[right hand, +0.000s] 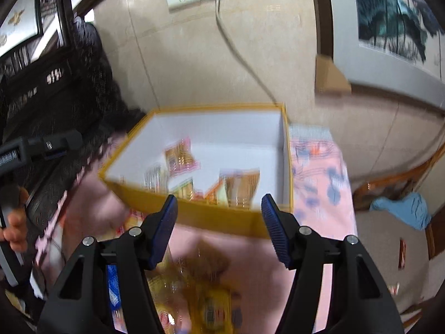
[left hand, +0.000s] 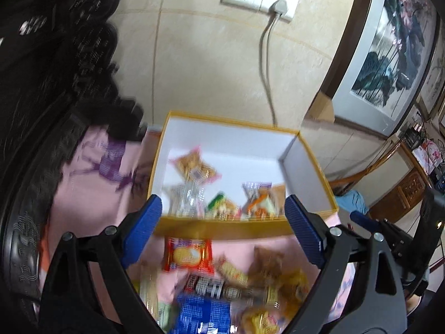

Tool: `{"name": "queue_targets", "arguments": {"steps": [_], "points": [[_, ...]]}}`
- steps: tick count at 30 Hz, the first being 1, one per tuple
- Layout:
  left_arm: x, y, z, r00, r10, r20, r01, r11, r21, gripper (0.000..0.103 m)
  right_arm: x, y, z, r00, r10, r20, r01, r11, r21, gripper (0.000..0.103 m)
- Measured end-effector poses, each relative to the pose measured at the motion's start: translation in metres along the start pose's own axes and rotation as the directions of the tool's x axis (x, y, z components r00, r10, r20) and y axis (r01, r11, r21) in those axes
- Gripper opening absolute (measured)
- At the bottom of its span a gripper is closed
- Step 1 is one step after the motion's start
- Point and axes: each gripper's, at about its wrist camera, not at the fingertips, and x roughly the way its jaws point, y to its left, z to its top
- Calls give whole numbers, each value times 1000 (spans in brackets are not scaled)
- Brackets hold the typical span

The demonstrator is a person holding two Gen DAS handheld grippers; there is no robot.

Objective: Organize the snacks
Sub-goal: 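Move both tools back to the pile and grasp yellow bread packet with right tool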

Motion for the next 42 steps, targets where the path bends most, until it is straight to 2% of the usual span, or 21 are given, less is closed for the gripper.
{"name": "queue_targets", "arguments": {"steps": [4,9,17,25,28,30,32,37,42], "points": [[-6,7,-30,998,13,-57,-14,1000,-18,92,9,0,-41,995,0,-99,0,1000,3,63],[-18,12,-57,996,31,-88,-33,999,-20,92,22,2,-77,981,5,-192,-5,1000,0,63],[-29,28,-82,990,55,-133,-64,996,-68,92,40,8,-90,963,21,-270,-26,1000,-15,63],[-34,29,-84,989,63,-132,-73,995,-71,92,65,8,-95,936,29,-350,-30,1000,2,63],[-34,28,-85,989,61,-136,-71,995,-68,92,69,8,-97,934,16,-356,-18,1000,-1,63],[-32,25,-84,988,61,-140,-70,996,-59,91,68,8,-100,933,20,-358,-25,1000,-9,44],[-30,22,-85,988,61,-145,-68,996,-50,92,64,8,-101,936,12,-352,-22,999,-24,37],[-17,11,-88,981,40,-188,-46,998,-32,92,40,-1,-102,952,10,-307,-3,1000,22,37],[8,-8,-96,966,10,-257,-14,1000,-17,92,25,-8,-105,956,18,-294,2,998,68,37]]}}
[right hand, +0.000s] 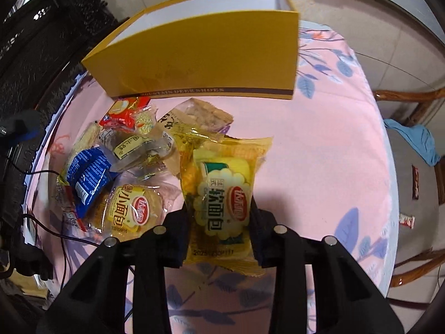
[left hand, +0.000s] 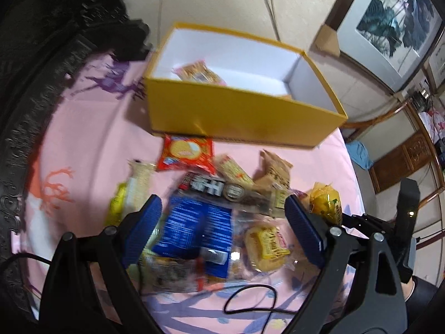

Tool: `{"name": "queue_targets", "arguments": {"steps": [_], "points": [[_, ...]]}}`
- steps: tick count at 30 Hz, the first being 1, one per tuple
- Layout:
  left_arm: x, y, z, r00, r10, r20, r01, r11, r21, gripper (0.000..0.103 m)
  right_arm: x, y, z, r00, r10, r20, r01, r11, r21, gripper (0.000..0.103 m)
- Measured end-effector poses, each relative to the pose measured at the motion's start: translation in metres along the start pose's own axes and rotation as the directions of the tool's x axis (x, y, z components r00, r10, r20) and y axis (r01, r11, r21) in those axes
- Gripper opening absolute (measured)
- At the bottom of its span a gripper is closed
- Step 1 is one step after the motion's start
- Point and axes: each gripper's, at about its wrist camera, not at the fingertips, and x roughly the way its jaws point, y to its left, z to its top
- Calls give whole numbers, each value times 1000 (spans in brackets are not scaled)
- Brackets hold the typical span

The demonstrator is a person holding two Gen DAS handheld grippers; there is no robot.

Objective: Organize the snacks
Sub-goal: 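Move both tools back to the pile and grasp yellow bread packet with right tool, then grasp black-labelled long snack bar with left tool while right tool holds yellow bread packet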

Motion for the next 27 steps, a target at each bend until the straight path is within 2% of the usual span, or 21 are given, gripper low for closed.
{"name": "queue_targets", "arguments": {"steps": [5,10,13,18,22,23,27], "points": [[23,-20,0,999,-8,-39,9,1000,6,92,-2,-9,-6,1000,10,-20,-9,999,46,37],[52,-26,5,991,-27,-129,12,993,-114,92,-4,-14,-7,999,39,-23,-37,996,84,37],[69,-26,9,984,-52,-173,15,978,-208,92,-8,-16,-7,999,48,-14,-47,995,88,37],[99,-18,10,967,-58,-249,-35,935,-353,91,-13,-25,-7,999,46,-2,-46,993,112,37],[110,-9,7,961,-49,-271,-68,912,-404,91,-17,-34,-8,999,38,5,-39,990,133,37],[112,-7,6,959,-54,-277,-67,910,-410,90,-17,-35,-8,999,37,6,-37,990,138,37],[111,-1,5,960,-38,-279,-80,914,-398,66,-17,-36,-8,999,42,5,-42,989,143,37]]}}
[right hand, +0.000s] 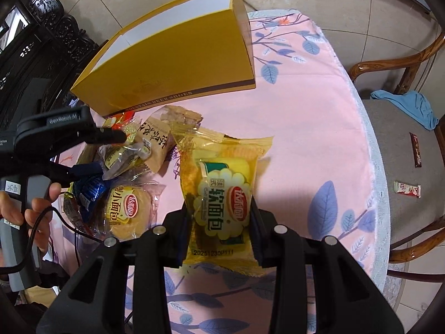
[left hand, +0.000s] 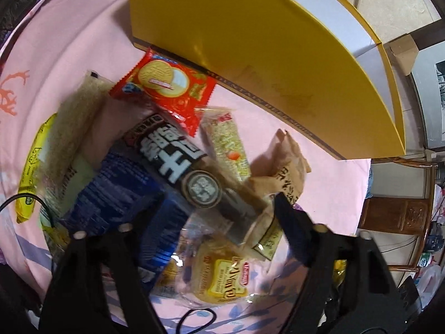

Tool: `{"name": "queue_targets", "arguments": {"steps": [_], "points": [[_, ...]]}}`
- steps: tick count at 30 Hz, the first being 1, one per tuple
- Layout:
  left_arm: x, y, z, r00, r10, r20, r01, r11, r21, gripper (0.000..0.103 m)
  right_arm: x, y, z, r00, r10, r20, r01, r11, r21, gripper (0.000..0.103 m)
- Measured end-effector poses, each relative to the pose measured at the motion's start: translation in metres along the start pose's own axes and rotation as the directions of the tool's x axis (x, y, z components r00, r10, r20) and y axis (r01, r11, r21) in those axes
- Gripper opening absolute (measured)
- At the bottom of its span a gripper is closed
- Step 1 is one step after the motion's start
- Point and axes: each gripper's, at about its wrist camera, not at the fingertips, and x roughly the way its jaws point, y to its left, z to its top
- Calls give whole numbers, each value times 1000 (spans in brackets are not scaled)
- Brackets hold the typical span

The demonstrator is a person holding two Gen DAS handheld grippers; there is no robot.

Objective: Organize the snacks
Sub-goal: 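Grasp black-labelled long snack bar with left tool while right tool holds yellow bread packet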

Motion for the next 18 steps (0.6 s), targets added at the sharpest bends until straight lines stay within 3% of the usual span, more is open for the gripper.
{"name": "queue_targets", "arguments": {"steps": [3,7,12,15,18], "points": [[-3,9,1,1000,-13,0,13,1000,-13,52,1,3,0,1000,5,2,-5,1000,-10,37],[-5,17,0,1000,-22,-5,22,1000,-15,44,3,9,0,1000,11,-2,-11,1000,-24,37],[0,17,5,997,-47,-69,40,994,-102,53,2,12,-1,1000,11,1,-11,1000,-26,37],[7,5,9,996,-17,-82,11,997,-83,63,0,11,-1,1000,7,7,-7,1000,-15,37],[16,-4,10,997,15,-77,-19,998,-58,64,-2,8,-1,1000,-3,13,3,1000,-7,37]]}}
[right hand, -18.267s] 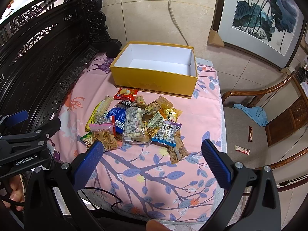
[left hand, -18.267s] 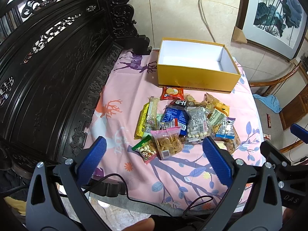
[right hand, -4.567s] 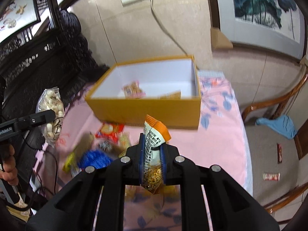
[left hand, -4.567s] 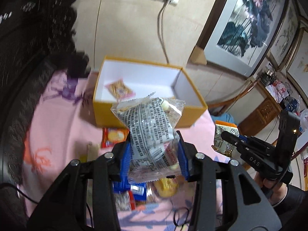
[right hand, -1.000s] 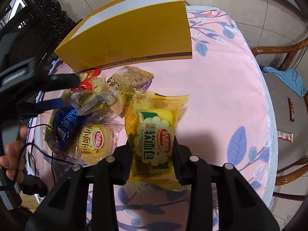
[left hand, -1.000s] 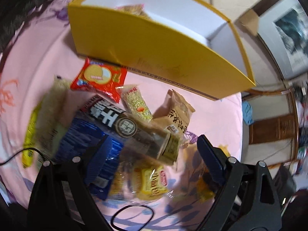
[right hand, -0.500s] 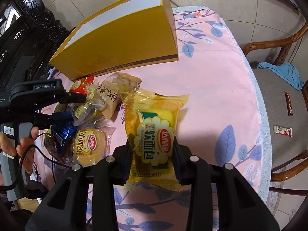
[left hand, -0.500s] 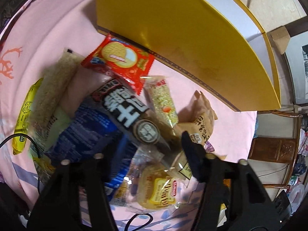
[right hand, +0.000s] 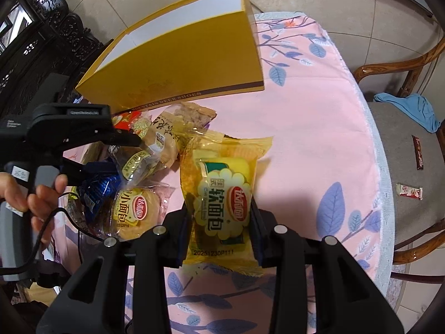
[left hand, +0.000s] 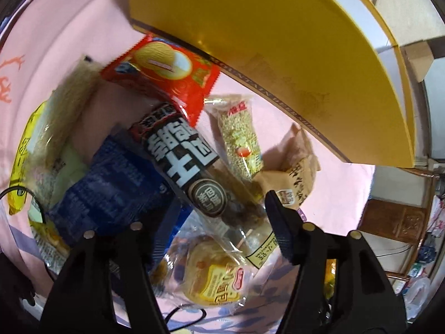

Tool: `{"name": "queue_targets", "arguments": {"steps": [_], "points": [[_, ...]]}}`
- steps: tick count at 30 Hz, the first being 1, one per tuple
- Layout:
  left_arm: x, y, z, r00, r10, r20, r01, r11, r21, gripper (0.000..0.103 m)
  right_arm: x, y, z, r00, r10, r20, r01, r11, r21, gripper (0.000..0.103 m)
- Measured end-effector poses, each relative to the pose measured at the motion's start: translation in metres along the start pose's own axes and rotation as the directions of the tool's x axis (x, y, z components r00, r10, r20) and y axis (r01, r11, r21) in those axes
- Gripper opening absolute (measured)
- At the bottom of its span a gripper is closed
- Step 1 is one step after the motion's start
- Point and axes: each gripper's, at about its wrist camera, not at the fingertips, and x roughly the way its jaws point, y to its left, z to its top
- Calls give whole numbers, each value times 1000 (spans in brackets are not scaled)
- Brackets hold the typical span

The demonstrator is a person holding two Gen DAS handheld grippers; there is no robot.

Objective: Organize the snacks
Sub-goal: 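Grasp black-labelled long snack bar with left tool while right tool holds yellow bread packet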

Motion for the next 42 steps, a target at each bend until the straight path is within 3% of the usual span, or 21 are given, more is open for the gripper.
{"name": "queue_targets", "arguments": {"steps": [1,3,6,12,16,19,22,26,31,35,42], "points": [[0,0,0,1000,2,10,-2,1000,2,63,-1,-1,0,1000,-2,3,2,1000,3,37],[0,0,-2,999,1,32,-2,1000,23,49,-3,-3,0,1000,-3,8,3,1000,7,37],[-2,4,-5,999,-27,41,25,999,47,37,-4,-4,0,1000,-3,9,3,1000,7,37],[-31,6,-25,984,-38,174,-4,972,236,28,-6,4,1,1000,1,18,-1,1000,-7,37],[-50,13,-35,973,-54,225,-25,942,335,26,-4,7,2,1000,10,13,-10,1000,-18,37],[-42,15,-38,984,-46,173,-24,924,381,25,-2,13,2,1000,16,9,-16,999,-28,37],[-34,12,-31,992,-26,126,-26,920,392,31,-1,17,2,1000,21,5,-21,999,-34,37],[-15,6,-17,999,9,35,-21,927,375,48,-1,18,3,1000,20,5,-20,999,-32,37],[4,-13,-6,995,92,25,-93,892,443,51,-3,13,4,1000,12,11,-11,1000,-21,37],[-1,-18,-1,996,71,50,-86,896,436,30,-5,12,4,1000,8,18,-8,1000,-15,37],[-39,7,-22,990,-45,131,-17,898,440,26,-16,25,9,998,26,60,-23,998,-59,37]]}}
